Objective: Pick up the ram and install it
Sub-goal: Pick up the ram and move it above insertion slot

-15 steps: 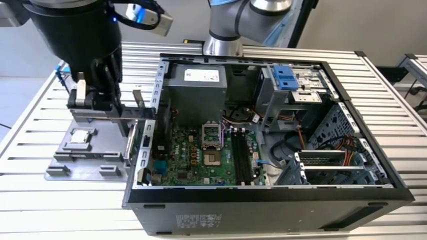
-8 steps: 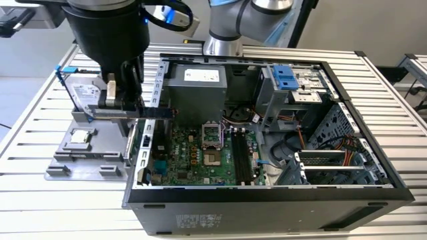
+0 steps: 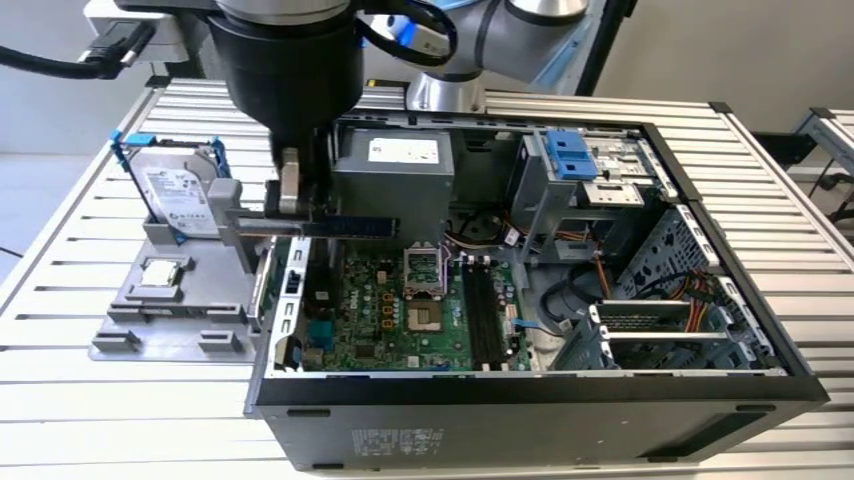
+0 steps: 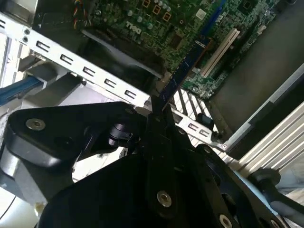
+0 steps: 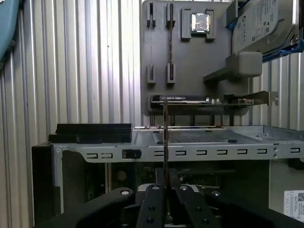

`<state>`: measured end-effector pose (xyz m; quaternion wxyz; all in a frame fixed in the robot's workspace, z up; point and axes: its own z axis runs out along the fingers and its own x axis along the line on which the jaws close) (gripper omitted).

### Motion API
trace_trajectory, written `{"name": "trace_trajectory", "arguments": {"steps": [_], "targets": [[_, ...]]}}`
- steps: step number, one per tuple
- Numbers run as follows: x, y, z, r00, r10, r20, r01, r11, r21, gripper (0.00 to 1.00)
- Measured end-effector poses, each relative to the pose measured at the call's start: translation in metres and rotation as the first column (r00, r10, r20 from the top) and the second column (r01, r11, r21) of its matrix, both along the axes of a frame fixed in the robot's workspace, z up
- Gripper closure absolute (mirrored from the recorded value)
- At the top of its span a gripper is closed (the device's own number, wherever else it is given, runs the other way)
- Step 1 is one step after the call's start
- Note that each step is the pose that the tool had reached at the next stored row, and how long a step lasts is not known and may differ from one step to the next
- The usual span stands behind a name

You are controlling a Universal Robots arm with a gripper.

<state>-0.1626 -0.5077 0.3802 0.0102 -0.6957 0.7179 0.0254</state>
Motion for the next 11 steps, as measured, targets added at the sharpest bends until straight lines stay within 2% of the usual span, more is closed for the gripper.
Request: {"name": "trace_trajectory", "arguments": {"steps": [11], "targets": [[0.0498, 0.0000, -0.0004, 1.0000, 0.000, -0.0001, 0.000, 1.0000, -0.0001, 1.00]]}}
